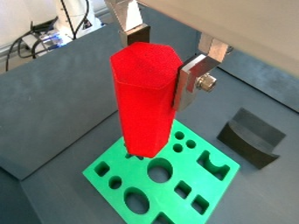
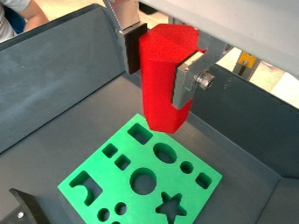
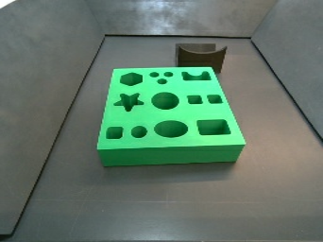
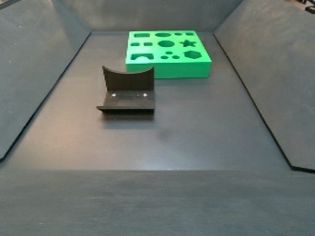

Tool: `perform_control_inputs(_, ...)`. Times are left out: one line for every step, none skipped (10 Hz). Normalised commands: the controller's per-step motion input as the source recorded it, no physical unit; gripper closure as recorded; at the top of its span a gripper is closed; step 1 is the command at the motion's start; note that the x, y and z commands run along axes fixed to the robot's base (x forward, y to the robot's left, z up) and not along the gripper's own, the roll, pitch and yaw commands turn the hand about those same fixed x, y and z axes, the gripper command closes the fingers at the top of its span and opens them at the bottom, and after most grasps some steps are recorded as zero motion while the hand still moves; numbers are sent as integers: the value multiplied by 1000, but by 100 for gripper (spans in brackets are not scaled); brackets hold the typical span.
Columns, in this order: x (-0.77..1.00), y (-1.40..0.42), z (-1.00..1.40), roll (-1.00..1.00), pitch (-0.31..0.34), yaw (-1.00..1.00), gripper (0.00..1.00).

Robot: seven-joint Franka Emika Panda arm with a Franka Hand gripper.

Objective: Insert the hexagon object.

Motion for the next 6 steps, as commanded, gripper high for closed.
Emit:
perform_control_inputs(-217,57,-1000,84,-96,0,100)
perform_control_inputs(-209,146,-1000,170,-40,0,100)
perform_control_inputs(-214,274,-909,230,-36,0,100)
perform_control_inputs(-217,549,-986,179,-37,0,100)
perform_control_inputs(-106,674,-969,123,0,0,100)
perform_control_inputs(-80,666,-820,86,0,0,100)
